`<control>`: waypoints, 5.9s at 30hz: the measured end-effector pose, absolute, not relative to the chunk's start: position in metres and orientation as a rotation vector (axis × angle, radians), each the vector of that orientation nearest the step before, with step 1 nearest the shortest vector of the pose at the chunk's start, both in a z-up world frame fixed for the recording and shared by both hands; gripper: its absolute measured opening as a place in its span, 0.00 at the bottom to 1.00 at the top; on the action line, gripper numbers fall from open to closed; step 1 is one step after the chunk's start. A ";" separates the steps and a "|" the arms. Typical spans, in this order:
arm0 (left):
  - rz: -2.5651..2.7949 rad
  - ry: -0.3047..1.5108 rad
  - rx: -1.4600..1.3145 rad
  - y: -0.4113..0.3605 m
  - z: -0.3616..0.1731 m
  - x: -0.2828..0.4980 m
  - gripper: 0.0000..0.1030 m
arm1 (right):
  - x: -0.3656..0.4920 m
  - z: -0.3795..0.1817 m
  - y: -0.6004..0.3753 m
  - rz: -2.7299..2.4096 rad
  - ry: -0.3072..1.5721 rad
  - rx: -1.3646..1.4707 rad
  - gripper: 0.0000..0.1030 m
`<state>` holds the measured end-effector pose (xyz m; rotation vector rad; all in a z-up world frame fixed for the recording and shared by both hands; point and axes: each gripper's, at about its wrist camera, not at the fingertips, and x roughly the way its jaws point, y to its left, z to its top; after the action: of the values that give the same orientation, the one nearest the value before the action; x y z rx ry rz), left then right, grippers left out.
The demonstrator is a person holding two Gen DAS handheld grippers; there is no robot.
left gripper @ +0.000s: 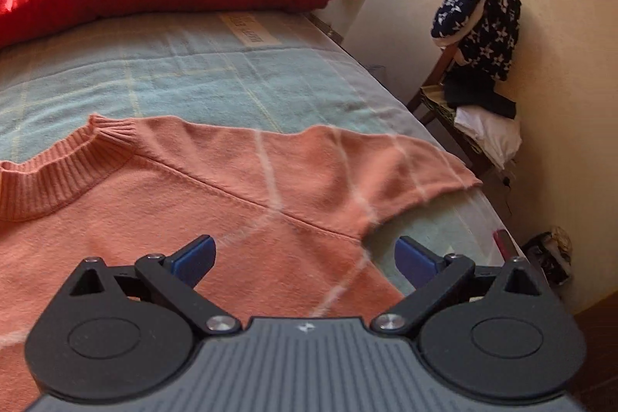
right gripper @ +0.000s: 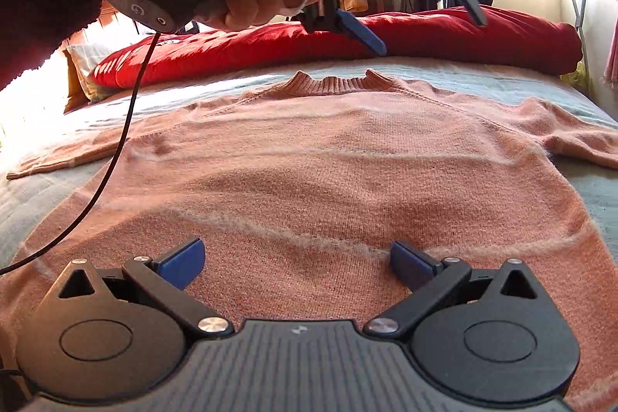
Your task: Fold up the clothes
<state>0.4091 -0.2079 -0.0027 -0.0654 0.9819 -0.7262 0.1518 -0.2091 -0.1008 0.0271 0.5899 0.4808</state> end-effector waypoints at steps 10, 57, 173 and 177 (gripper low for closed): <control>-0.887 1.073 0.047 -0.295 -0.057 0.401 0.96 | 0.153 -0.101 -0.231 0.546 0.589 0.125 1.00; -1.060 0.955 -0.034 -0.376 -0.064 0.473 0.97 | 0.178 -0.111 -0.254 0.669 0.574 0.363 1.00; -0.223 0.775 -0.122 -0.015 -0.081 0.207 0.99 | 0.407 -0.087 -0.493 0.136 0.840 0.536 1.00; -0.212 0.773 -0.087 -0.020 -0.082 0.206 0.99 | 0.388 -0.097 -0.535 0.026 0.778 0.538 1.00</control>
<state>0.2063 -0.0201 -0.0823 -0.0874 0.7734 -0.2117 0.3881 -0.5346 -0.0970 0.5381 0.7781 0.0260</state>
